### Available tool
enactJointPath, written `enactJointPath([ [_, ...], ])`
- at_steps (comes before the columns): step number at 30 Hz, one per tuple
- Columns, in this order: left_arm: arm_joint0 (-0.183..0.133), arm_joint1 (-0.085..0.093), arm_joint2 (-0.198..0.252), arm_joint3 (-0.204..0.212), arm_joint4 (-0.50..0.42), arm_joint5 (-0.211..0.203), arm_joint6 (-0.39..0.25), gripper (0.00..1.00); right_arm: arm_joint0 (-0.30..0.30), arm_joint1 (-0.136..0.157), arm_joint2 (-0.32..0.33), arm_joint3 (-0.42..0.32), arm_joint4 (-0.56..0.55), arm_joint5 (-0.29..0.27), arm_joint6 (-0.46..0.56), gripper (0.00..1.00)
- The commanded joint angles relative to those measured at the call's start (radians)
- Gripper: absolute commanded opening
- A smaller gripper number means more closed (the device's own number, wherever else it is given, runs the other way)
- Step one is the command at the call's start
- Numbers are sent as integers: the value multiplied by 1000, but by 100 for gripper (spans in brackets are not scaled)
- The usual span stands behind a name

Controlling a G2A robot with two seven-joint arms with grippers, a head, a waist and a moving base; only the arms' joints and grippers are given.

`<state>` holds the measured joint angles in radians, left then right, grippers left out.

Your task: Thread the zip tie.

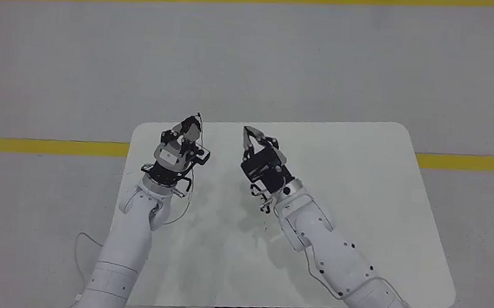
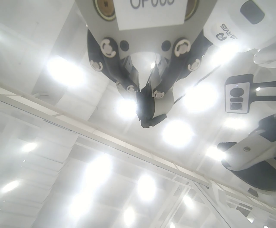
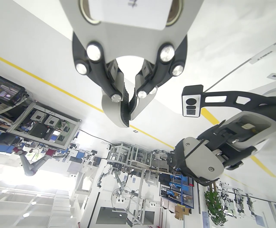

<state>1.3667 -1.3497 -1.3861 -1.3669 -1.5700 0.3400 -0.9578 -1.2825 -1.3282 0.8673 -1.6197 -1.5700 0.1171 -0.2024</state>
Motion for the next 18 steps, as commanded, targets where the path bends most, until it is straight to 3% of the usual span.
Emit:
enactJointPath([
  [1, 0, 0, 0, 0, 0, 0, 0, 0, -3, 3, 3, -5, 0, 0, 2, 9],
  [2, 0, 0, 0, 0, 0, 0, 0, 0, -6, 6, 6, -11, 0, -1, 2, 37],
  [3, 0, 0, 0, 0, 0, 0, 0, 0, -7, 8, 9, -15, 0, -4, 0, 51],
  [4, 0, 0, 0, 0, 0, 0, 0, 0, -9, 10, 11, -20, 0, -10, -4, 100],
  [7, 0, 0, 0, 0, 0, 0, 0, 0, 4, 26, 18, -30, 0, -58, -19, 100],
  [18, 0, 0, 0, 0, 0, 0, 0, 0, 12, 34, 36, -26, 3, -56, -11, 100],
])
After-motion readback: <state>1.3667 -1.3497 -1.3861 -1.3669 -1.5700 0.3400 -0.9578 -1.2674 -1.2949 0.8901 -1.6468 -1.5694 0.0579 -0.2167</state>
